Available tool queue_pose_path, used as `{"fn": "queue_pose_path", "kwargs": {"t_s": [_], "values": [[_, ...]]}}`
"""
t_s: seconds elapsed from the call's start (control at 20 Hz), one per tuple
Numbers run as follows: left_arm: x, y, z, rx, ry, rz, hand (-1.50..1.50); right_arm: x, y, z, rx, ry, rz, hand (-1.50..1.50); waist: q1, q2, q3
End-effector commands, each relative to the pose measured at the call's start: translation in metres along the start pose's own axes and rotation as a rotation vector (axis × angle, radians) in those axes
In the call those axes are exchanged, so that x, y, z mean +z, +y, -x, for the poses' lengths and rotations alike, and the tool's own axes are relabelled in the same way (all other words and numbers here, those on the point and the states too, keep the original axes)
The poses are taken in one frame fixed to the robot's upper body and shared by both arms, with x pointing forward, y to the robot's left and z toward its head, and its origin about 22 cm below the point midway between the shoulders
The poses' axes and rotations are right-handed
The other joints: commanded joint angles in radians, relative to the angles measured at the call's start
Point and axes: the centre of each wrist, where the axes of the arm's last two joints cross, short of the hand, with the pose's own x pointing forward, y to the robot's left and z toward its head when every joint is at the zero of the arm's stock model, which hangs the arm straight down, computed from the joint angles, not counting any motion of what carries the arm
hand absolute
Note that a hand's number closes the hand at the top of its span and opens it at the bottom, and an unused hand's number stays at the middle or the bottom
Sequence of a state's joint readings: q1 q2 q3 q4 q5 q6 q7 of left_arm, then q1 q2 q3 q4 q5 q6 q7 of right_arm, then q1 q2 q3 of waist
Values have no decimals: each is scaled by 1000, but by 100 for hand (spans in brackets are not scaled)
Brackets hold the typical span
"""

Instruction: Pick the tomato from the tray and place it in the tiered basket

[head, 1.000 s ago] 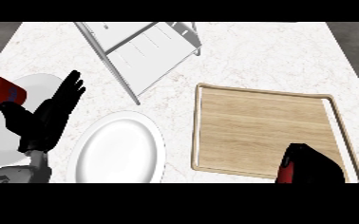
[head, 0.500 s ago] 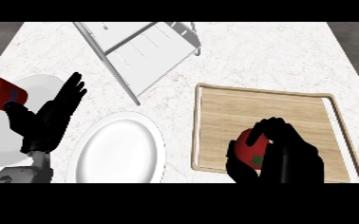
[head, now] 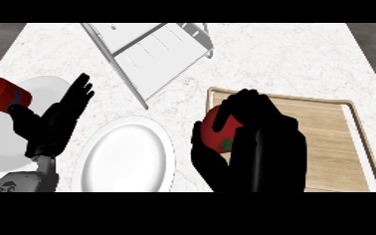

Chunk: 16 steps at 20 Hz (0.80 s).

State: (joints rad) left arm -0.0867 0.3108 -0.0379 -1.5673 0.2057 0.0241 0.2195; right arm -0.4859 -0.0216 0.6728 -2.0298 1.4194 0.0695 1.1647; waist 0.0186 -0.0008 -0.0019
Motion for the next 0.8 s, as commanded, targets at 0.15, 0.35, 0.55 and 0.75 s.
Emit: {"fn": "queue_pose_path", "kwargs": {"t_s": [0.15, 0.35, 0.55, 0.75], "values": [[-5, 1, 7, -2, -16, 29, 0, -37, 3, -58, -14, 105, -38, 150, 26, 5, -2], [-12, -9, -10, -9, -14, 30, 0, -64, 19, -76, -20, 124, -61, 150, 34, 6, -1], [-16, -17, -10, -20, -16, 60, 0, -104, 40, -85, -15, 159, -53, 150, 56, 15, -1], [-14, -17, -7, -14, -26, 49, 0, -121, 47, -100, -5, 191, -78, 150, 61, 14, -1]]}}
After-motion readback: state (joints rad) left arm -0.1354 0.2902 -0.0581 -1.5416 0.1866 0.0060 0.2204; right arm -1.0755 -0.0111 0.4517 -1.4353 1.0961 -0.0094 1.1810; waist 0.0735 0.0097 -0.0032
